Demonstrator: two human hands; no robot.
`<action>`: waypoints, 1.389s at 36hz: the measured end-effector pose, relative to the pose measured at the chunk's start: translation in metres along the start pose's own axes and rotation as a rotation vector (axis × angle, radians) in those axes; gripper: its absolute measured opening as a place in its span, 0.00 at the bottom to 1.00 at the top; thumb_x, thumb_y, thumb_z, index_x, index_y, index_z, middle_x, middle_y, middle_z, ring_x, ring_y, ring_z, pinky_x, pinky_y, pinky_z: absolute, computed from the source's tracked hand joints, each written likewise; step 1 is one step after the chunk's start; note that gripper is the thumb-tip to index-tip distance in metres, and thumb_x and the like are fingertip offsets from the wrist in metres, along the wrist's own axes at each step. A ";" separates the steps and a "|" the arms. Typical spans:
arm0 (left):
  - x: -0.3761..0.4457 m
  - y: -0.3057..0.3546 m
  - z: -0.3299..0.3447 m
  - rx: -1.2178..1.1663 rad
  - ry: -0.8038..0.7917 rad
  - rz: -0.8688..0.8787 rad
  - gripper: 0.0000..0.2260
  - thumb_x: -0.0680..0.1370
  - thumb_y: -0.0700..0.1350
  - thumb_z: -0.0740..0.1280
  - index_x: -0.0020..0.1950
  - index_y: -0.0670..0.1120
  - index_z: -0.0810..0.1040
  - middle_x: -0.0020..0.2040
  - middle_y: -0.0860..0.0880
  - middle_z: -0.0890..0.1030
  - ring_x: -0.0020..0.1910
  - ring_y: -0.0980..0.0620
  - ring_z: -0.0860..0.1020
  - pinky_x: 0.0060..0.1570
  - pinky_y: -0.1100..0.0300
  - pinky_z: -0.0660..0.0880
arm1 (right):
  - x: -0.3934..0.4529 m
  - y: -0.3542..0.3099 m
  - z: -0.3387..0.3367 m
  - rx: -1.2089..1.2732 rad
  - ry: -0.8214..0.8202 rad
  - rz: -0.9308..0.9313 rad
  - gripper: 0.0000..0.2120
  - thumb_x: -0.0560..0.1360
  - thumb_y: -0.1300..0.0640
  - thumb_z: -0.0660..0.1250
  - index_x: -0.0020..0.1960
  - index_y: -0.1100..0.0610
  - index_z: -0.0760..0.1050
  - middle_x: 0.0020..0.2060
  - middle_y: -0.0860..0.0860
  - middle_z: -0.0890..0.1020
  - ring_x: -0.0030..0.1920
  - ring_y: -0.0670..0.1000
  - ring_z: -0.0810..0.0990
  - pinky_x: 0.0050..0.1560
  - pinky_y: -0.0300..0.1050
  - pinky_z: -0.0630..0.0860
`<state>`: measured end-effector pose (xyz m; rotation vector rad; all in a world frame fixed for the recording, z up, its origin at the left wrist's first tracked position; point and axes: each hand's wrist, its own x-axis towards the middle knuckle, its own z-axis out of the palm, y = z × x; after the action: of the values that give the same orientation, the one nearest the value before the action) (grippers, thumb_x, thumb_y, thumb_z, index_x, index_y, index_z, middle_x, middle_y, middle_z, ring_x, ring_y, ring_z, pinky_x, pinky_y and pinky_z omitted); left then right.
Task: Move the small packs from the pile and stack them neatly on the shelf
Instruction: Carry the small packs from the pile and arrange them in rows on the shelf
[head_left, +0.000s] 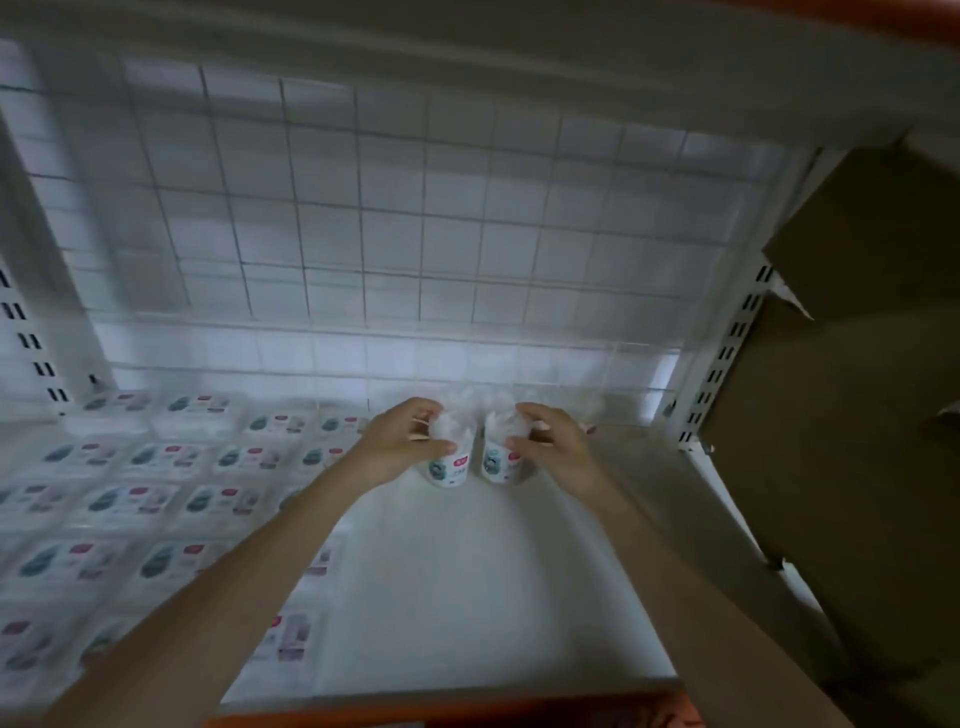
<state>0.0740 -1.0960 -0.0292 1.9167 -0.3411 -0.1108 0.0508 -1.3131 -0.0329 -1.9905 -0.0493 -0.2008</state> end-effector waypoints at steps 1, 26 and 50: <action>-0.001 0.001 0.003 0.008 0.025 0.008 0.19 0.70 0.37 0.74 0.57 0.44 0.73 0.54 0.47 0.76 0.51 0.51 0.76 0.43 0.72 0.73 | 0.000 0.001 0.000 0.000 -0.005 -0.009 0.23 0.70 0.64 0.72 0.64 0.61 0.72 0.60 0.57 0.72 0.58 0.57 0.76 0.61 0.50 0.73; -0.002 0.004 0.029 -0.071 0.151 -0.006 0.23 0.70 0.39 0.73 0.62 0.43 0.70 0.55 0.48 0.74 0.57 0.48 0.74 0.48 0.63 0.70 | -0.009 0.008 -0.001 0.060 -0.039 -0.039 0.26 0.72 0.65 0.70 0.68 0.60 0.67 0.59 0.51 0.72 0.57 0.52 0.74 0.61 0.50 0.73; -0.182 0.015 0.036 0.875 0.163 0.516 0.14 0.71 0.51 0.59 0.49 0.46 0.79 0.42 0.50 0.79 0.40 0.50 0.79 0.38 0.57 0.76 | -0.219 -0.038 0.018 -0.828 0.204 -0.277 0.17 0.71 0.51 0.62 0.57 0.54 0.77 0.53 0.49 0.80 0.52 0.51 0.79 0.49 0.47 0.77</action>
<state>-0.1105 -1.0807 -0.0444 2.5873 -0.8598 0.6296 -0.1679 -1.2690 -0.0419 -2.7689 -0.1259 -0.6906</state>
